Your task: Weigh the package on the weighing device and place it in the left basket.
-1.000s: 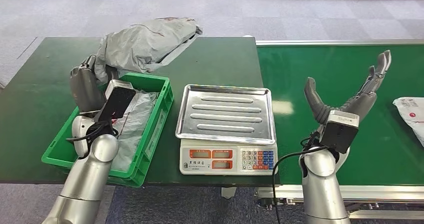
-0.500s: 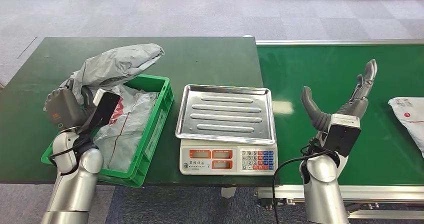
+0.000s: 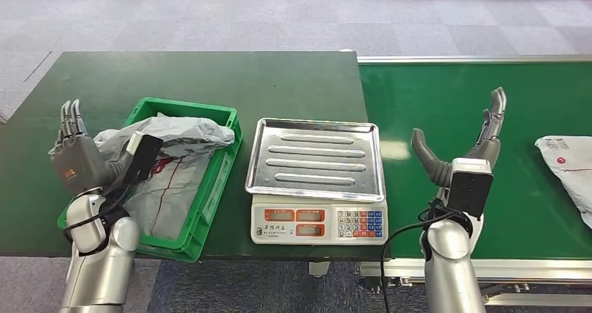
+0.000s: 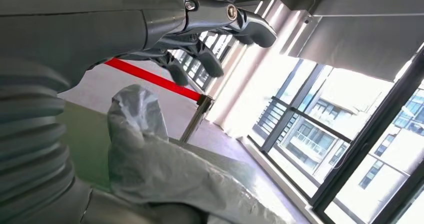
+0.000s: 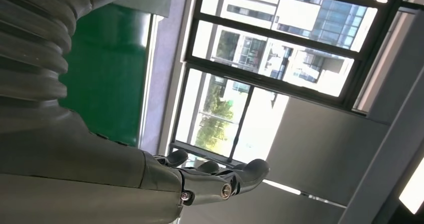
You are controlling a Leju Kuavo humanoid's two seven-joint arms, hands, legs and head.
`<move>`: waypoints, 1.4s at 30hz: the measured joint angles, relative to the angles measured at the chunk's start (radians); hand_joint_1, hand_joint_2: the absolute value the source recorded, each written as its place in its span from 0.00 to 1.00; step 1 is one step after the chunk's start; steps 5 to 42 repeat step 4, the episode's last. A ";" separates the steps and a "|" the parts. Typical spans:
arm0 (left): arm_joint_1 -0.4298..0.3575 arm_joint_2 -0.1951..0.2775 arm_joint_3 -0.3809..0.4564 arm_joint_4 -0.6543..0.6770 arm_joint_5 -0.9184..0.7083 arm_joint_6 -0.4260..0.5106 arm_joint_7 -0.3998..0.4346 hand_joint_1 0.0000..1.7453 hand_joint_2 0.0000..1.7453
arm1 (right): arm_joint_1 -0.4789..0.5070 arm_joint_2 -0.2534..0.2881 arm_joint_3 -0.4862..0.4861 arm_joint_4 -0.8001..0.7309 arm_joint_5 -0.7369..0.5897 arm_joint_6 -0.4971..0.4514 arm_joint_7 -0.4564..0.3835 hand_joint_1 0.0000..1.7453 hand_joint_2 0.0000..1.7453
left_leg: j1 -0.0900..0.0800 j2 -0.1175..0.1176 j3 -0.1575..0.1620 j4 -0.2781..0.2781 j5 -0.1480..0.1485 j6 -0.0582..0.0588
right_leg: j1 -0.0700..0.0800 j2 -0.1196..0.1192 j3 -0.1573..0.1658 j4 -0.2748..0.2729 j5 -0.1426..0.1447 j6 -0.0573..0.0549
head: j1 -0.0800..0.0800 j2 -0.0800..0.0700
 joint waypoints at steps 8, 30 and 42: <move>0.012 -0.009 0.000 -0.022 0.001 -0.013 -0.008 0.00 1.00 | 0.010 0.002 -0.009 0.000 0.011 0.017 0.013 0.00 1.00 | 0.000 0.000 0.000 0.000 0.000 0.000 | 0.000 0.000 0.000 0.000 0.000 0.000 | 0.000 0.000; 0.012 -0.009 0.000 -0.022 0.001 -0.013 -0.008 0.00 1.00 | 0.010 0.002 -0.009 0.000 0.011 0.017 0.013 0.00 1.00 | 0.000 0.000 0.000 0.000 0.000 0.000 | 0.000 0.000 0.000 0.000 0.000 0.000 | 0.000 0.000; 0.012 -0.009 0.000 -0.022 0.001 -0.013 -0.008 0.00 1.00 | 0.010 0.002 -0.009 0.000 0.011 0.017 0.013 0.00 1.00 | 0.000 0.000 0.000 0.000 0.000 0.000 | 0.000 0.000 0.000 0.000 0.000 0.000 | 0.000 0.000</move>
